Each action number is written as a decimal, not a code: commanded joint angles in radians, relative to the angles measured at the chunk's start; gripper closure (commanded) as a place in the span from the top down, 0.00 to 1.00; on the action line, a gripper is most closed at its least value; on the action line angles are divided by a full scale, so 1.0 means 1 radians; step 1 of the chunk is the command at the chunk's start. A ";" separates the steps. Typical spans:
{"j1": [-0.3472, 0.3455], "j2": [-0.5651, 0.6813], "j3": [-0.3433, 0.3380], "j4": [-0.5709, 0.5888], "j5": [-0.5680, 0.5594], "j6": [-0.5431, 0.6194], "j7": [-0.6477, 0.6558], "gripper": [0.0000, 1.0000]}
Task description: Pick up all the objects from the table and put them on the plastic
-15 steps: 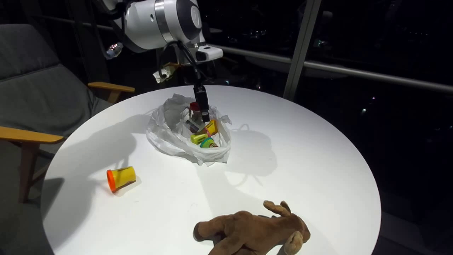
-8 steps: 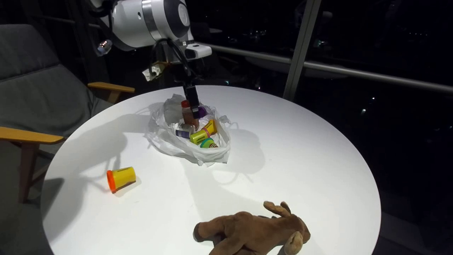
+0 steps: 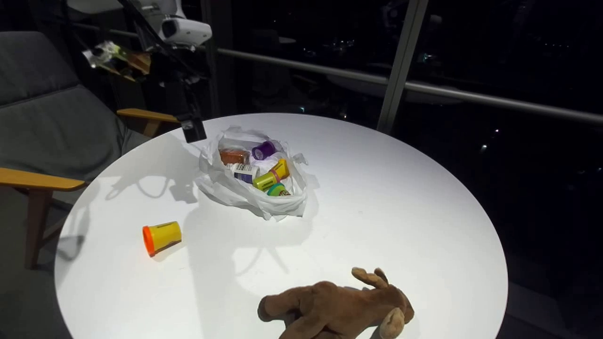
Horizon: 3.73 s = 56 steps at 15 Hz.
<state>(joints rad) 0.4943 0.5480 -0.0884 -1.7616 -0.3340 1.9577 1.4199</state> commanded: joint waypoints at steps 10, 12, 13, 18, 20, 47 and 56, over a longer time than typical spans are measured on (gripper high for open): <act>-0.159 -0.278 0.157 -0.242 0.013 -0.114 -0.087 1.00; -0.156 -0.271 0.164 -0.240 0.013 -0.114 -0.083 1.00; -0.155 -0.269 0.165 -0.240 0.013 -0.114 -0.083 1.00; -0.170 -0.268 0.190 -0.252 -0.005 -0.068 -0.213 1.00; -0.177 -0.279 0.193 -0.280 -0.024 0.029 -0.243 1.00; -0.285 -0.187 0.190 -0.459 0.163 0.353 -0.660 1.00; -0.296 -0.028 0.170 -0.478 0.350 0.648 -0.808 1.00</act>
<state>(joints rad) 0.1979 0.4778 0.0804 -2.2432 -0.0475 2.5241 0.6622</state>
